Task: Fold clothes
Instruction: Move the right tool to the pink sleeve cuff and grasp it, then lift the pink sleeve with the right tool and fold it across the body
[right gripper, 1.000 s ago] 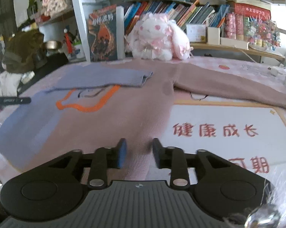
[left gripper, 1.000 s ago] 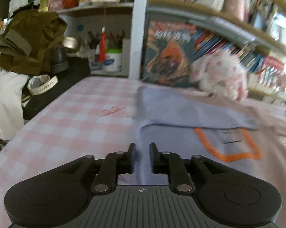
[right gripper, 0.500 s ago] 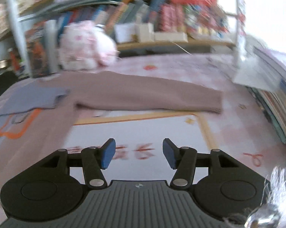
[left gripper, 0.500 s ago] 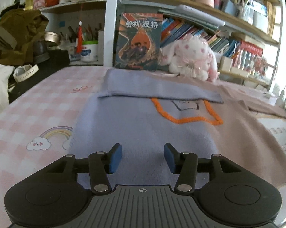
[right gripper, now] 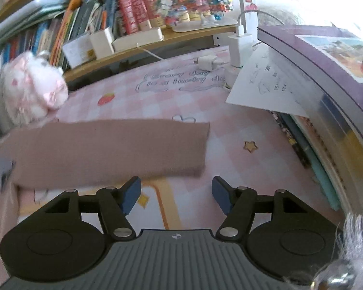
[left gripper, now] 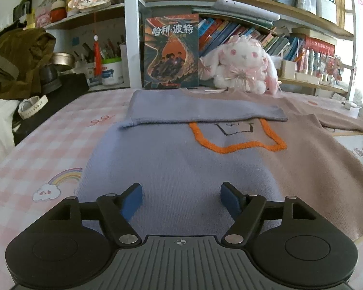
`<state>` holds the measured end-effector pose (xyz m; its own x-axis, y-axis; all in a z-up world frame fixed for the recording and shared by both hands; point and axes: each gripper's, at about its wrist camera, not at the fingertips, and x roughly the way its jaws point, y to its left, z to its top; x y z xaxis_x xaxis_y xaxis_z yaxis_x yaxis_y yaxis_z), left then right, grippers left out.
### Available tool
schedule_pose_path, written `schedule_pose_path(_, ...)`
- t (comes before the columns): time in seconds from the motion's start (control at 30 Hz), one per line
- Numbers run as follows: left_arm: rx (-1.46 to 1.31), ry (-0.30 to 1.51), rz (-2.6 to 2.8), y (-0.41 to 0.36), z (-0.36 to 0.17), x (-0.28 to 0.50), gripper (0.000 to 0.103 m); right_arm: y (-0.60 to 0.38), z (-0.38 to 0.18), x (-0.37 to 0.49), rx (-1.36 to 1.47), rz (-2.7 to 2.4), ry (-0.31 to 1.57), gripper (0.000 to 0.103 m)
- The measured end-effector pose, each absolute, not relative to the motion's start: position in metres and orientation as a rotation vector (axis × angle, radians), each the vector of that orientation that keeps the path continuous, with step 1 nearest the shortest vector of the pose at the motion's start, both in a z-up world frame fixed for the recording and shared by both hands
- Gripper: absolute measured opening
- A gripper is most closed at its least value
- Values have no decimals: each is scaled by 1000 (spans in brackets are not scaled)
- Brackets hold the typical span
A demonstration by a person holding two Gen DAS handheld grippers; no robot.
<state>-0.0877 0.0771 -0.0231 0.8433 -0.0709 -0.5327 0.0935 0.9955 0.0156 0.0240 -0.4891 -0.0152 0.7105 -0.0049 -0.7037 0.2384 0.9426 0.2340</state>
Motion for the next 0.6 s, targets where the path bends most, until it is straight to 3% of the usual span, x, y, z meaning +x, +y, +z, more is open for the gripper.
schedule_pose_path(0.2, 33, 567, -92, 82, -23, -87, 76, -488, -16, 41, 323, -121, 765, 59)
schedule_pose_path(0.27, 31, 560, -92, 82, -24, -88, 77, -485, -17, 46, 311, -117, 764, 42)
schedule_pose_path(0.33, 33, 555, -93, 82, -25, -89, 77, -482, -17, 50, 299, -113, 762, 18)
schedule_pose_path(0.37, 32, 555, -95, 82, -25, -89, 78, -481, -18, 53, 294, -110, 762, 12)
schedule_pose_path(0.6, 21, 548, -106, 85, -24, -90, 78, -457, 12, 52, 248, -56, 650, 8)
